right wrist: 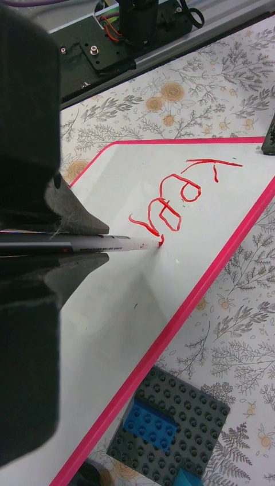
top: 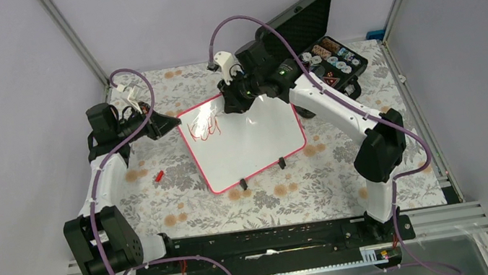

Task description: Write a sentence on the whiteboard

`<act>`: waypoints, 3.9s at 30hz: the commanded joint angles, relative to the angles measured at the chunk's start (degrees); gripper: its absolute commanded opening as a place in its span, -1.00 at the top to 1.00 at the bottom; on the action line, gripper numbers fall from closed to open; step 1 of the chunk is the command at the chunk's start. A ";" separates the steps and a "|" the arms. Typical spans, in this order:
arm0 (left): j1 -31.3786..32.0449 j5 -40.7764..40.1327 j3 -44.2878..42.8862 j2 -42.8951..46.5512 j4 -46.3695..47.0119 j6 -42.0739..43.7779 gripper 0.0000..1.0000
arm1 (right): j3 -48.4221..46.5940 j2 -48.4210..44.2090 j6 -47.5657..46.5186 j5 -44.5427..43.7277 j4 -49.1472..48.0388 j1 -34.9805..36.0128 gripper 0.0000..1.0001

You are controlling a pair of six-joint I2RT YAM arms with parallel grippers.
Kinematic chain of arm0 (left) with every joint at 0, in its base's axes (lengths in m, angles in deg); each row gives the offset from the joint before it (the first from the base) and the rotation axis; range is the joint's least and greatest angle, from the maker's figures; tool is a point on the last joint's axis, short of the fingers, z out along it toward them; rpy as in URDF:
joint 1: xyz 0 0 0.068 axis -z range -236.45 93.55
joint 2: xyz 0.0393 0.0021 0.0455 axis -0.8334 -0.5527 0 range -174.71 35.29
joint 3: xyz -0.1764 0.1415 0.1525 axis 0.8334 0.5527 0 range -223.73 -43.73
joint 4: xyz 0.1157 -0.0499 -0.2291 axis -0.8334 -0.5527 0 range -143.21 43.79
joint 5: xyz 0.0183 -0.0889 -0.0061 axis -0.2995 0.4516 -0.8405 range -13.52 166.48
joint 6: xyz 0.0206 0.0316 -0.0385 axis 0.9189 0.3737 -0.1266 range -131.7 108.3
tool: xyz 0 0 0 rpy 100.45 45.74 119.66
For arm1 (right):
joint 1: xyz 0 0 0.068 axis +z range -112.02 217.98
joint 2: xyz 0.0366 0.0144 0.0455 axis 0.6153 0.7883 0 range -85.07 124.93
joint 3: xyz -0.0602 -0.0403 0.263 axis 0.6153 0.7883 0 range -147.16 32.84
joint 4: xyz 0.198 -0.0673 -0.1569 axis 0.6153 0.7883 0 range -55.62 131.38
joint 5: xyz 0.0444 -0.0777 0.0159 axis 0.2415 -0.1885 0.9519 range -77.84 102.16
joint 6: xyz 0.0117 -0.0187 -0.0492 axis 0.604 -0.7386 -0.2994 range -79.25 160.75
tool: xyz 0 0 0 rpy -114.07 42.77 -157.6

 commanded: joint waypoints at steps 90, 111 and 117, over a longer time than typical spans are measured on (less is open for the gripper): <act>0.88 3.16 -1.28 1.64 -7.52 7.33 0.07 | 6.61 -11.73 -0.47 5.12 -0.16 -3.97 1.00; 1.09 3.98 -1.10 0.28 -8.60 8.61 0.20 | 8.70 -9.99 -0.90 6.41 -4.58 -4.07 1.00; 1.17 3.32 -1.28 -0.04 -8.53 8.55 0.47 | 8.82 -8.78 -1.42 5.28 -4.58 -3.31 1.00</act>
